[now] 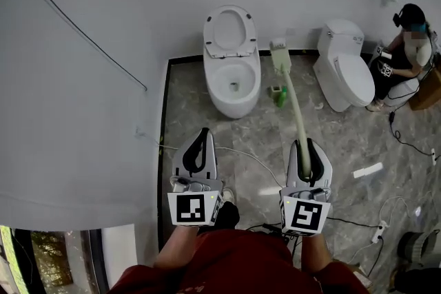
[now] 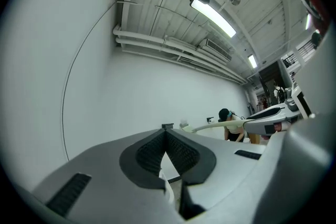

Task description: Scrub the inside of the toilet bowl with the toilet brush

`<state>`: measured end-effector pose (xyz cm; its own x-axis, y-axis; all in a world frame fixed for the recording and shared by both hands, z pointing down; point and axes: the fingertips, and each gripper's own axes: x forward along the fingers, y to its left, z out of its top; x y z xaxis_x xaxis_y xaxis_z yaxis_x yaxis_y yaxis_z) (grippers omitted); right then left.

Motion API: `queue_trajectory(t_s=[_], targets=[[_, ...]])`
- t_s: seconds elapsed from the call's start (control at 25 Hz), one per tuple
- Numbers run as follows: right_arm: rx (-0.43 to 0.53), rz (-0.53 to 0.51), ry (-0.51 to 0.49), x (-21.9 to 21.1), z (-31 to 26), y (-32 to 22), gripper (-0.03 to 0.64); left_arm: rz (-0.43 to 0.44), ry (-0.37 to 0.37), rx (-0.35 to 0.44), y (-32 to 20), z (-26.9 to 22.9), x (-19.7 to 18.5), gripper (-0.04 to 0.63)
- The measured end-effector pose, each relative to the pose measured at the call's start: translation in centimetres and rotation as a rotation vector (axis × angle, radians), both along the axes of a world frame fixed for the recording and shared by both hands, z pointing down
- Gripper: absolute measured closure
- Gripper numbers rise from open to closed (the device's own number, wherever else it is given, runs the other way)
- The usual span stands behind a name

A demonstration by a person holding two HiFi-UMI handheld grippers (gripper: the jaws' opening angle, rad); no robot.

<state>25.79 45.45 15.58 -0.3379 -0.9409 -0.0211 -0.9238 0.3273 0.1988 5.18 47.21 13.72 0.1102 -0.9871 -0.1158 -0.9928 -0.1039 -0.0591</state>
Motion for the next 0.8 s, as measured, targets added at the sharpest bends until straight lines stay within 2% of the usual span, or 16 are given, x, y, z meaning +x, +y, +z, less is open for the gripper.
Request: queue_trajectory(t_s=[0.32, 0.52, 0.8], targets=[[-0.017, -0.004, 0.017, -7.7, 0.0, -9.3, 0.503, -0.003, 0.008, -0.021, -9.2, 0.4, -7.4, 0.591], [-0.013, 0.003, 0.018, -11.3, -0.3, -13.4, 0.502, 0.0, -0.002, 0.013, -13.2, 0.2, -11.4, 0.591], [-0.008, 0.005, 0.023, -12.8, -0.6, -17.3, 0.502, -0.009, 0.022, 0.001, -16.8, 0.3, -13.2, 0.591]])
